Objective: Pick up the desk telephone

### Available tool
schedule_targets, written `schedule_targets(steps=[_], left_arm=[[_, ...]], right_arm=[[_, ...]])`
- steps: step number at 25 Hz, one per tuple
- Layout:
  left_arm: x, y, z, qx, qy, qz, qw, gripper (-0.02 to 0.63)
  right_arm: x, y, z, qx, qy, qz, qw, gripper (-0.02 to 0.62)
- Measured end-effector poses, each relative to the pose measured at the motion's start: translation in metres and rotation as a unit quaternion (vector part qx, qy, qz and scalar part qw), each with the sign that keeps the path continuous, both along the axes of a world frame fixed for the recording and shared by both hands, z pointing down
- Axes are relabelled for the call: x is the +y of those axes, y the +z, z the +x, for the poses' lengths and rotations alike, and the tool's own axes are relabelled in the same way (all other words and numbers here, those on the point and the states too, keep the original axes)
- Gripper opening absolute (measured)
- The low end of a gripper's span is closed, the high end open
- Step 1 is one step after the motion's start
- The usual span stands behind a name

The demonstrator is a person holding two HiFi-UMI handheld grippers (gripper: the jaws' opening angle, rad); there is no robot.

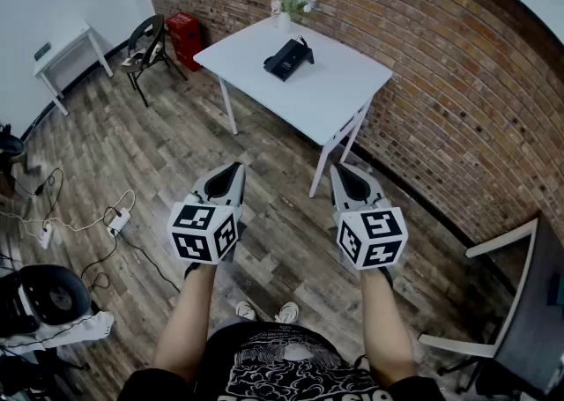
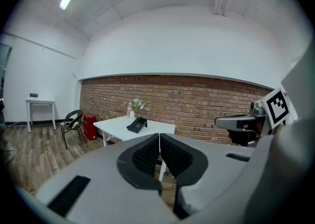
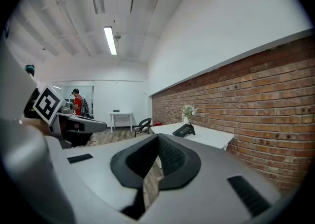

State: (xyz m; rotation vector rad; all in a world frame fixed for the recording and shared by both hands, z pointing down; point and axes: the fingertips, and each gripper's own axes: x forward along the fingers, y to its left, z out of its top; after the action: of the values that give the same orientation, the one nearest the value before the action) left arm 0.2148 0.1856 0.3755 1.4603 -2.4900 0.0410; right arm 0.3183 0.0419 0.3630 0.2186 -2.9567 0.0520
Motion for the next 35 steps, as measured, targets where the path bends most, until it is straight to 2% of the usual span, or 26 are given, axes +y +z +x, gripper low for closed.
schedule_targets(steps=[11,17,24,35], left_arm=[[-0.014,0.002,-0.004,0.004,-0.004,0.008,0.9999,0.011],[-0.026,0.006,-0.029,0.007,0.005,0.01,0.9999,0.012],[-0.049,0.024,-0.088,0.033,0.03,0.022,0.9988,0.025],[-0.088,0.03,-0.226,0.046,0.071,0.012,0.9963,0.102]], right_arm=[[-0.007,0.008,-0.008,0.004,-0.018,-0.001,1.0,0.002],[-0.015,0.008,-0.031,-0.005,-0.02,-0.01,1.0,0.003],[-0.028,0.02,-0.088,0.005,-0.011,-0.008,1.0,0.054],[-0.053,0.031,-0.219,0.032,0.018,-0.011,0.999,0.094]])
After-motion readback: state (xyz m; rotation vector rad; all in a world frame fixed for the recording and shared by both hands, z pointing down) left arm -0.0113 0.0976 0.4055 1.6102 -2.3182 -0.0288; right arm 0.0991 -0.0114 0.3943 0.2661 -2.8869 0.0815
